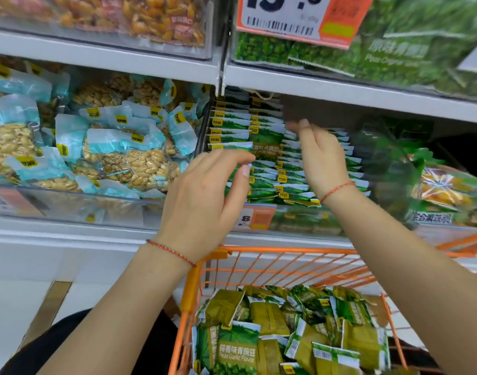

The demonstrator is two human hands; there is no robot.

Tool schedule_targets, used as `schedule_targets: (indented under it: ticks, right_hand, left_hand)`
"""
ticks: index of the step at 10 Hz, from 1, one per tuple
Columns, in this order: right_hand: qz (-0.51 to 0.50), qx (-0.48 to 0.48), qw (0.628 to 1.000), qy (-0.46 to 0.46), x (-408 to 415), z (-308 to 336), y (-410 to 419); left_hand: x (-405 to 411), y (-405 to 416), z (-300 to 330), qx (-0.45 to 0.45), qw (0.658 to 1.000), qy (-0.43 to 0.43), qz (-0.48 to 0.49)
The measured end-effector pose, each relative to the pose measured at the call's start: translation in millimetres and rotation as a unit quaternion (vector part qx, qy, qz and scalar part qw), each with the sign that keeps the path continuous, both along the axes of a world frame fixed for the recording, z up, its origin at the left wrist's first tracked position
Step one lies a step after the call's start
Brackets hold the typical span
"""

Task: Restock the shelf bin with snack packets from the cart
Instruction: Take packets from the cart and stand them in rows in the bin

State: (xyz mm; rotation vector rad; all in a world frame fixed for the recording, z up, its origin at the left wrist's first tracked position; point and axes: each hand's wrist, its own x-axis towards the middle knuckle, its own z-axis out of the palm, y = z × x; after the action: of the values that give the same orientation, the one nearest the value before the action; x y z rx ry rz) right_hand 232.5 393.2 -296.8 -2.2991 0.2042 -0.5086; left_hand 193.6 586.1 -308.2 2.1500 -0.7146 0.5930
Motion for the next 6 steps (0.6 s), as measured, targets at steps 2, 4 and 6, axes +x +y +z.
schedule_targets:
  ticks: [2, 4, 6]
  right_hand:
    - [0.069, 0.053, 0.996, -0.021, -91, 19, -9]
    - [0.101, -0.279, 0.887, 0.353, -168, 13, -21]
    - [0.075, -0.240, 0.828, 0.501, -229, -14, -38]
  left_hand:
    - [-78, -26, 16, 0.125, 0.979, 0.084, -0.138]
    - [-118, -48, 8, 0.519, 0.779, 0.325, -0.133]
    - [-163, -110, -14, 0.595, 0.704, 0.305, -0.237]
